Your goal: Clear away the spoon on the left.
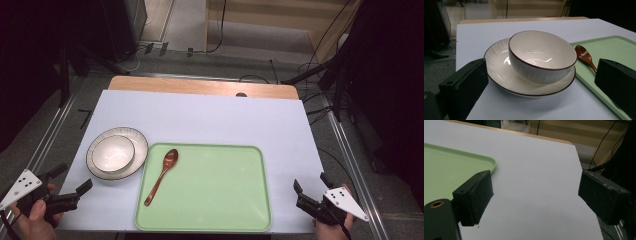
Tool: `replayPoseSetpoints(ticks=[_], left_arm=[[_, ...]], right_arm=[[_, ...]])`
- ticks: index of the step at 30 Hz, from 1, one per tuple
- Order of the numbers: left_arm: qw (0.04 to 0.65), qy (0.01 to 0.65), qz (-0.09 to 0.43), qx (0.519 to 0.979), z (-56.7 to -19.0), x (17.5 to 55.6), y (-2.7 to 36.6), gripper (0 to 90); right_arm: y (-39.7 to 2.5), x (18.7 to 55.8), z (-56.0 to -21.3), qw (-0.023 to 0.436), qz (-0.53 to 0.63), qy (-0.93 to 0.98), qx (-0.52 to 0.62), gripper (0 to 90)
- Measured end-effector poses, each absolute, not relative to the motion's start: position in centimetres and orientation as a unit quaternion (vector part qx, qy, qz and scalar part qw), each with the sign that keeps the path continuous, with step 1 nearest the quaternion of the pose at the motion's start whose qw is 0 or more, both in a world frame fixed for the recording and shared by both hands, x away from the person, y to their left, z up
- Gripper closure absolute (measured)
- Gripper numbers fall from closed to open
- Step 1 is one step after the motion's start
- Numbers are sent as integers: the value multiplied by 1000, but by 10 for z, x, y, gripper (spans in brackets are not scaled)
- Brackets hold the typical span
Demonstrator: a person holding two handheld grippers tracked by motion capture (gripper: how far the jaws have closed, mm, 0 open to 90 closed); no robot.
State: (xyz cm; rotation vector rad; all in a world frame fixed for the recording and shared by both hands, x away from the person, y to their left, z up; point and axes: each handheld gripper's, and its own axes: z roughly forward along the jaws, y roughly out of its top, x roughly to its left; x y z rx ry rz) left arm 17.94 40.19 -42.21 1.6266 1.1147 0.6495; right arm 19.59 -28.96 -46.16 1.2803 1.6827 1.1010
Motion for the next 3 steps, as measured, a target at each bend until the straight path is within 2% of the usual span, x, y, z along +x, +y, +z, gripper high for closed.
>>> replayPoseSetpoints(ticks=[3], left_arm=[[506, 462, 269, 677, -422, 179, 400, 0]], right_arm=[[-290, 195, -460, 366, 440, 651, 499, 131]])
